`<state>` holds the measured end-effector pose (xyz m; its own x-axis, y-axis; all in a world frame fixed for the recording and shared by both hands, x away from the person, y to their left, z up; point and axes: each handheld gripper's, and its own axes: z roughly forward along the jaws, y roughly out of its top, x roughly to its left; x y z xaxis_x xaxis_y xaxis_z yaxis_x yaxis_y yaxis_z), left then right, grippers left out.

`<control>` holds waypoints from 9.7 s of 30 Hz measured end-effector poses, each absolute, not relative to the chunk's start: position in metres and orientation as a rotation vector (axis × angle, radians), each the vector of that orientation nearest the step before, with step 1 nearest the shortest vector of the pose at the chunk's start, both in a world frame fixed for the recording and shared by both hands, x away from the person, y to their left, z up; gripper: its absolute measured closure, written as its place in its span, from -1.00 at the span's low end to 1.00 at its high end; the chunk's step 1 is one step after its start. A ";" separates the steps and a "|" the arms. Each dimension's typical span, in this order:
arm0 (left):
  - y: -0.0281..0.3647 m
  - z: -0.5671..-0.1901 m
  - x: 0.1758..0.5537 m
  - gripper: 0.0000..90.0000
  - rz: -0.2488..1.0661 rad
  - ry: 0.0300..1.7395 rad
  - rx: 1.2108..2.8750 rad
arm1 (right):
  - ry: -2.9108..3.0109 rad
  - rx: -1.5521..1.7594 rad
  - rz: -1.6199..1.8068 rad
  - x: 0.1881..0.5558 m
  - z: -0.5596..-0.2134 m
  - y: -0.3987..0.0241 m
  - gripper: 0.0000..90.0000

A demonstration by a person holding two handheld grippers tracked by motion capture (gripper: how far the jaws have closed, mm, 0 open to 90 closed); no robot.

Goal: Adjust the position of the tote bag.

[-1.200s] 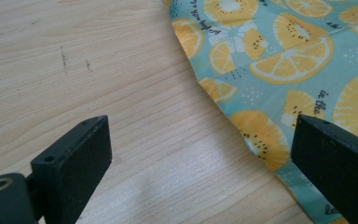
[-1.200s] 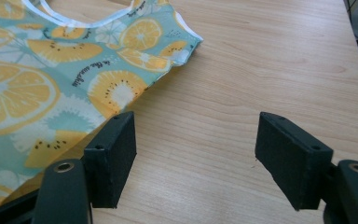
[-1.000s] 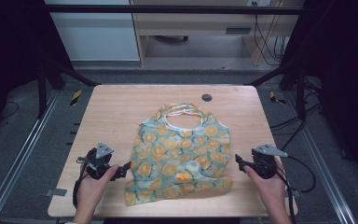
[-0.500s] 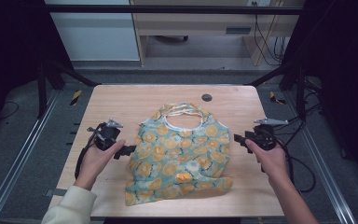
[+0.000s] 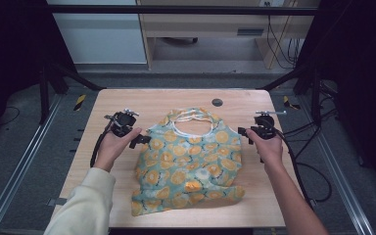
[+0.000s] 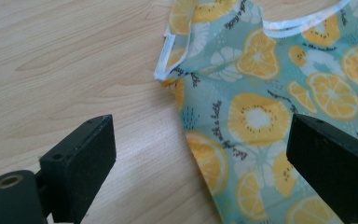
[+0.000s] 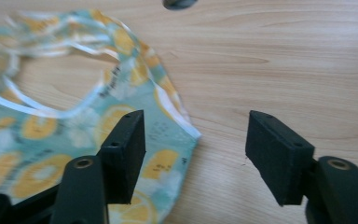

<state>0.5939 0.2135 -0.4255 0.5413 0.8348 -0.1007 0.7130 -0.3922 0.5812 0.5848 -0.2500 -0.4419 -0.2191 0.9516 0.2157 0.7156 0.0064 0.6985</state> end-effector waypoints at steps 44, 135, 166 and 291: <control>0.192 -0.448 0.605 -0.78 0.235 1.242 2.258 | 2.116 1.776 0.880 0.606 -0.483 -0.224 -0.20; 0.192 -0.443 0.607 0.98 0.323 1.281 2.156 | 2.147 1.536 1.116 0.598 -0.454 -0.223 0.98; 0.208 -0.381 0.627 1.00 0.425 1.224 2.050 | 2.058 1.457 1.204 0.620 -0.397 -0.225 0.98; 0.217 -0.398 0.412 0.99 0.399 0.759 1.967 | 2.129 1.034 1.509 0.423 -0.400 -0.241 0.98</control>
<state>0.4119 0.2173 -0.3980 0.7532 0.6570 -0.0333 0.3448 -0.3511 0.8706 0.4228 -0.2407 -0.4004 -0.6811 0.7195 0.1361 0.3667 0.1742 0.9139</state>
